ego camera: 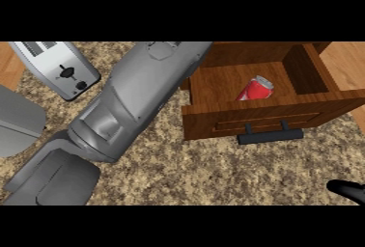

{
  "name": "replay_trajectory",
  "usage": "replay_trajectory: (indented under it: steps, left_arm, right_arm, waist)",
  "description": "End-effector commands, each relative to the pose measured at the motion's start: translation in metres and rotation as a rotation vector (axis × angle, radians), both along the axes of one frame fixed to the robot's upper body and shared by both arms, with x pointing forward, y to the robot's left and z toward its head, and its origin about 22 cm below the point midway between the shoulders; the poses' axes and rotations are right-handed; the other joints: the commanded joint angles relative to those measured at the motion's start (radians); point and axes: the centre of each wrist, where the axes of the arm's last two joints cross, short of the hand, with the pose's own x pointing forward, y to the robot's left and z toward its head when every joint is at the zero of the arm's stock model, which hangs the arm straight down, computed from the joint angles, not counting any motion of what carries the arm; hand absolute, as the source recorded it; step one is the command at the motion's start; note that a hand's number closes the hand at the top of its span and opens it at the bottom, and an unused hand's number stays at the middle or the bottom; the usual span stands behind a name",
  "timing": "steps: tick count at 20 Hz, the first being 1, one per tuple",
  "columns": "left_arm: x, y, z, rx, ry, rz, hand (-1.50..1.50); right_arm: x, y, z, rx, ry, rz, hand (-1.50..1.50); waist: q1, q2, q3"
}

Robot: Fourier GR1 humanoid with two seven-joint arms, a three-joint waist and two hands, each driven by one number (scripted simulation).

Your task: Pick up the can, place it into the drawer and close the drawer

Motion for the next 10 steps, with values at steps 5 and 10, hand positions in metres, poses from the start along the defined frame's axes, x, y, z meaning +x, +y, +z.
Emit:
replay_trajectory:
  steps: [5,10]
  left_arm:
    - [0.001,-0.001,0.003,-0.042,-0.019,0.066,-1.5]
    - [0.0,-0.002,0.006,-0.075,-0.012,0.058,-1.5]
  right_arm:
    - [0.005,0.004,0.007,-0.156,-0.052,0.018,-1.5]
    - [0.016,0.013,0.016,-0.317,-0.113,0.047,-1.5]
  waist:
    - [-0.025,0.009,0.001]
    - [-0.016,0.011,0.0]
